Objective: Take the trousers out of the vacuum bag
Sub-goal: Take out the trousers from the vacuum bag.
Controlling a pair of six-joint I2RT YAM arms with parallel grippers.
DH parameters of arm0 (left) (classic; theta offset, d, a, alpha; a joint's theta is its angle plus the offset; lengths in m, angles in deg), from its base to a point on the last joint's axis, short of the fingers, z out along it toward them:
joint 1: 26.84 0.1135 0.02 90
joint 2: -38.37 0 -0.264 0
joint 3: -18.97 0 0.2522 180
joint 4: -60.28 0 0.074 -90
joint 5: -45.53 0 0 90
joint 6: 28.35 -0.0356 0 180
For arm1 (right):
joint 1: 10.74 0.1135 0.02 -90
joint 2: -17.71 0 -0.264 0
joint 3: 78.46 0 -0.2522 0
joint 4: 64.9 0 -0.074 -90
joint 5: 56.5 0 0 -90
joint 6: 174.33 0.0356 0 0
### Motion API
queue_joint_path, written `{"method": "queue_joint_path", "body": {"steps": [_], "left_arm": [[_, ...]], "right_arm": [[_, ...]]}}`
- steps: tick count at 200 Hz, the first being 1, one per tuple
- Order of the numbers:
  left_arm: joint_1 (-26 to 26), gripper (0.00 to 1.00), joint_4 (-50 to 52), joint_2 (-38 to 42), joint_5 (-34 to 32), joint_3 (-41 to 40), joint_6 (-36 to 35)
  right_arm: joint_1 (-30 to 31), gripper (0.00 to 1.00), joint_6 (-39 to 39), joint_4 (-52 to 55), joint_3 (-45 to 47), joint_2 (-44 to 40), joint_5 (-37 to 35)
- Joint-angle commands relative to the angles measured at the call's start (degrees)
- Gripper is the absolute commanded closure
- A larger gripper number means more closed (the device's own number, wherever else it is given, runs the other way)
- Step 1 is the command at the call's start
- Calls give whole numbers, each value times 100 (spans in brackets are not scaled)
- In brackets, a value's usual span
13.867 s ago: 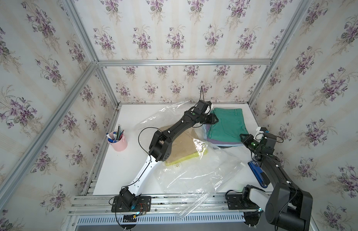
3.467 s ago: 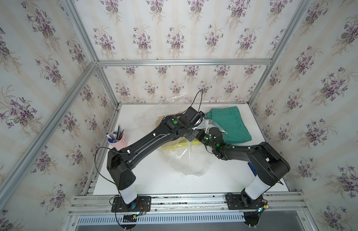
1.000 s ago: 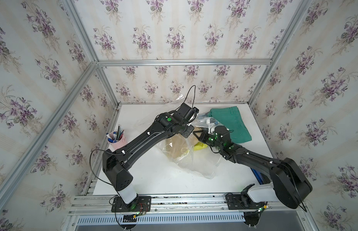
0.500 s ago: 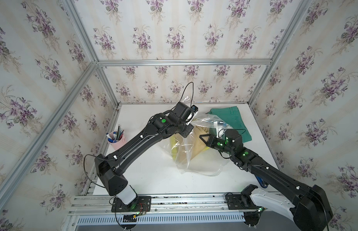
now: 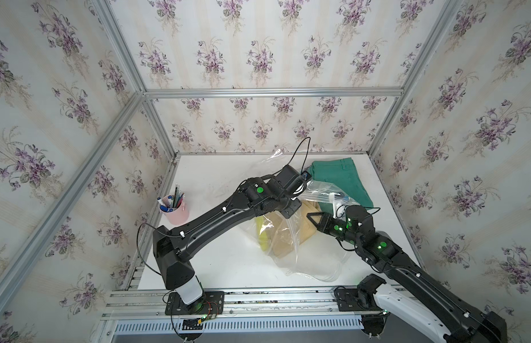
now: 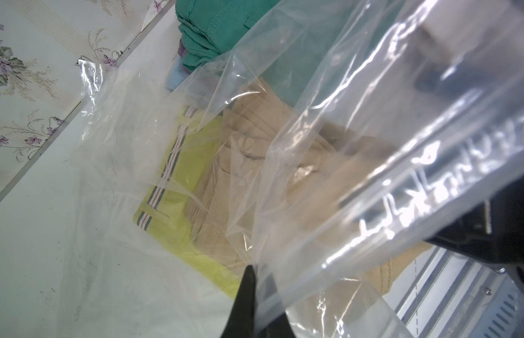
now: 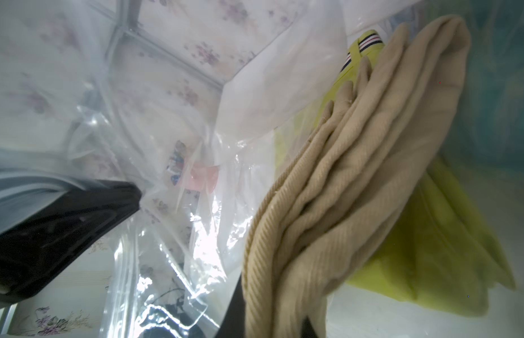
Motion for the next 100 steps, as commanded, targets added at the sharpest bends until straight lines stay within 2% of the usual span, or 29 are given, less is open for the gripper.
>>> {"method": "queue_joint_path", "body": {"steps": [1, 20, 28, 34, 48, 51, 65, 76, 100], "left_arm": [[-221, 96, -166, 278, -129, -422, 181], [-359, 95, -353, 531, -172, -962, 366], [-359, 90, -397, 621, -182, -1147, 484], [-359, 80, -425, 689, -188, -1261, 571], [-359, 49, -534, 879, -41, -1448, 698], [-359, 46, -557, 935, 0, -1457, 735], [-359, 16, -659, 1160, 303, -1493, 823], [-359, 1, -692, 1328, 487, -1476, 878], [-359, 0, -722, 1767, 445, -1603, 946]], "right_arm": [[-35, 100, -237, -49, -158, 21, -360], [-48, 100, -342, 136, -341, 129, -343], [-62, 100, -403, 222, -433, 139, -337], [-58, 100, -436, 273, -470, 133, -337], [-58, 100, -488, 385, -527, 122, -365], [-61, 100, -495, 394, -516, 121, -364], [-65, 100, -475, 374, -418, 108, -357], [-69, 100, -434, 263, -288, 97, -307], [-66, 100, -346, -1, 6, 103, -212]]}}
